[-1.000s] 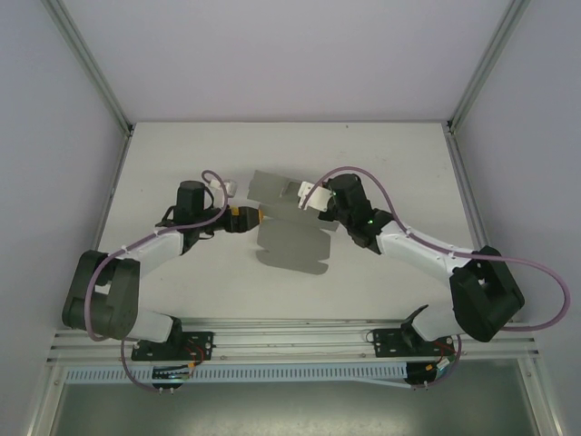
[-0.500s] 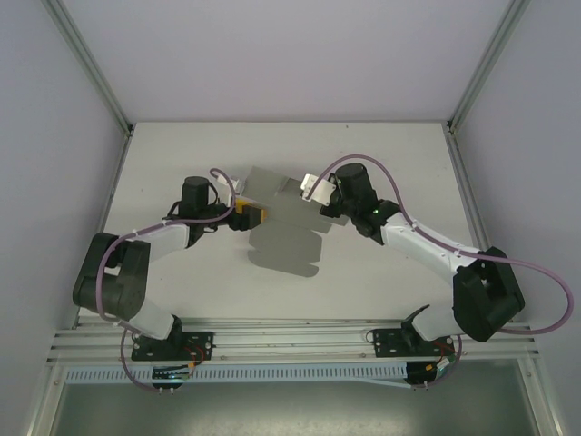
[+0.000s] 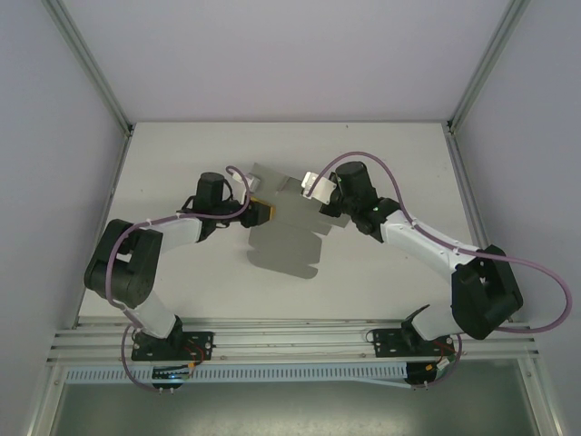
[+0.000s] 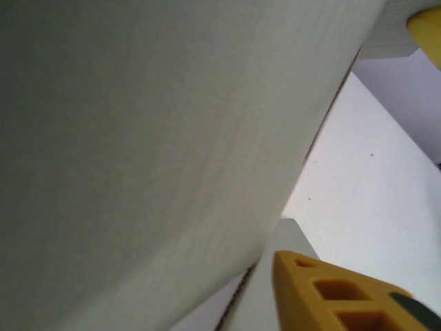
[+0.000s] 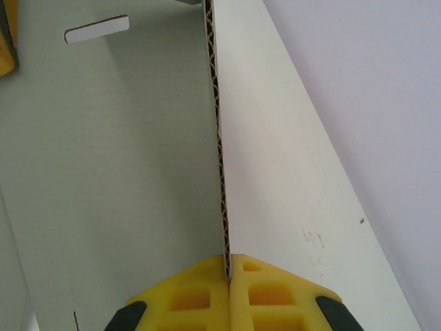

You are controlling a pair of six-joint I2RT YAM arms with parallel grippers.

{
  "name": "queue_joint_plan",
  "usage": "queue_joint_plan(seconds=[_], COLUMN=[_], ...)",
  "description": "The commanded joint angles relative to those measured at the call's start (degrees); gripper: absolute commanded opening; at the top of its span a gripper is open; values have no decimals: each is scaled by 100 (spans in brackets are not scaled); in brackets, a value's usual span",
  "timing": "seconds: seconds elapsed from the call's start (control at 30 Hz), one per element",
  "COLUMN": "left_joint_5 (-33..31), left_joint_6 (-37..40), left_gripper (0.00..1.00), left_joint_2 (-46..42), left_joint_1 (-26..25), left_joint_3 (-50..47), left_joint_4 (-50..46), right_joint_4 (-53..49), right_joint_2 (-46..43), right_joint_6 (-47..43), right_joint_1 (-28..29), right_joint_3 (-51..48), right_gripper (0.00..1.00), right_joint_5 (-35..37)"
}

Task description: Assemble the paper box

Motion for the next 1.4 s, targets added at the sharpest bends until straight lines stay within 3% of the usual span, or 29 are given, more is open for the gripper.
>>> queue_joint_plan(seconds=[0.0, 0.2, 0.33, 0.43, 0.73, 1.0, 1.07, 1.37], left_joint_5=[-322, -425, -710, -541, -1835, -1834, -1890, -2385], left_joint_6=[23, 109, -228, -591, -863, -1499, -1493, -1494], left_gripper=[39, 39, 23, 14, 3, 29, 23, 32], left_joint_2=[43, -79, -42, 70, 506, 434, 391, 18], left_joint_1=[-66, -158, -168, -189, -612, -699, -703, -699], left_joint_3=[135, 9, 227, 492, 1428, 1527, 1530, 1571], left_joint_4=[-60, -343, -711, -933, -2234, -2570, -2723, -3481], right_joint_4=[49, 48, 109, 164, 126, 76, 75, 30], right_joint_2=[-15, 11, 13, 4, 202, 423, 425, 522], right_joint_6=[171, 207, 243, 180, 388, 227, 191, -4], right_joint_1=[19, 19, 44, 167, 569, 1010, 1028, 954], right_joint_3=[248, 250, 254, 230, 329, 322, 264, 205], right_gripper=[0, 0, 0, 0, 0, 0, 0, 0], right_joint_5=[-91, 93, 140, 284, 684, 1666, 1780, 2040])
